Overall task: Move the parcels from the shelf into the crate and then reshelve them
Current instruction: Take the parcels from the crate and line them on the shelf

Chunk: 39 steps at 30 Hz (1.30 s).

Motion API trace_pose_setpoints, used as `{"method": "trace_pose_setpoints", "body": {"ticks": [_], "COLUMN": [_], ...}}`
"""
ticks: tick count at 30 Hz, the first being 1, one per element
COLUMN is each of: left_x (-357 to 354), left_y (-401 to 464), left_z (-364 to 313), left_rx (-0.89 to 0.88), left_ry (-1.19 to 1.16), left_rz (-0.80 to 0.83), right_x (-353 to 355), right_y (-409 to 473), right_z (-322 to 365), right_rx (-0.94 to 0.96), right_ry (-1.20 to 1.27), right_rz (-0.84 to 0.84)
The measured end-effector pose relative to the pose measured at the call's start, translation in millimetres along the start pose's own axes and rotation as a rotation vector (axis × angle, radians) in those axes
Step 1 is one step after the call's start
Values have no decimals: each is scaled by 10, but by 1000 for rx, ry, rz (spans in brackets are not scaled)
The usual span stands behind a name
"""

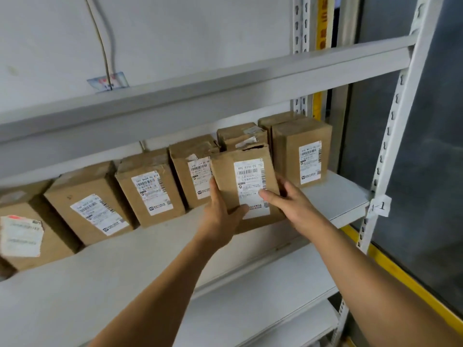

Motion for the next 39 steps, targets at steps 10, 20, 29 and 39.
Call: {"method": "trace_pose_setpoints", "body": {"ticks": [10, 20, 29, 39], "left_x": [-406, -353, -318, -942], "left_y": [618, 710, 19, -1616], "left_z": [272, 319, 181, -172], "left_rx": [3, 6, 26, -256], "left_ry": [187, 96, 65, -62], "left_rz": [-103, -229, -179, 105], "right_x": [411, 416, 430, 315], "right_y": [476, 518, -405, -2929], "right_z": [-50, -107, -220, -611], "right_rx": [40, 104, 34, -181], "right_ry": [-405, -385, -371, -594], "right_rz": [-341, -564, -567, -744]}}
Point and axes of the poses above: each hand's wrist, its own y-axis towards the middle knuckle, its own x-axis out of the back of the hand, z = x × y, the point moved 8 cm from there along y, towards the middle knuckle, and after that the axes turned 3 degrees about -x, right-handed, at the moved point
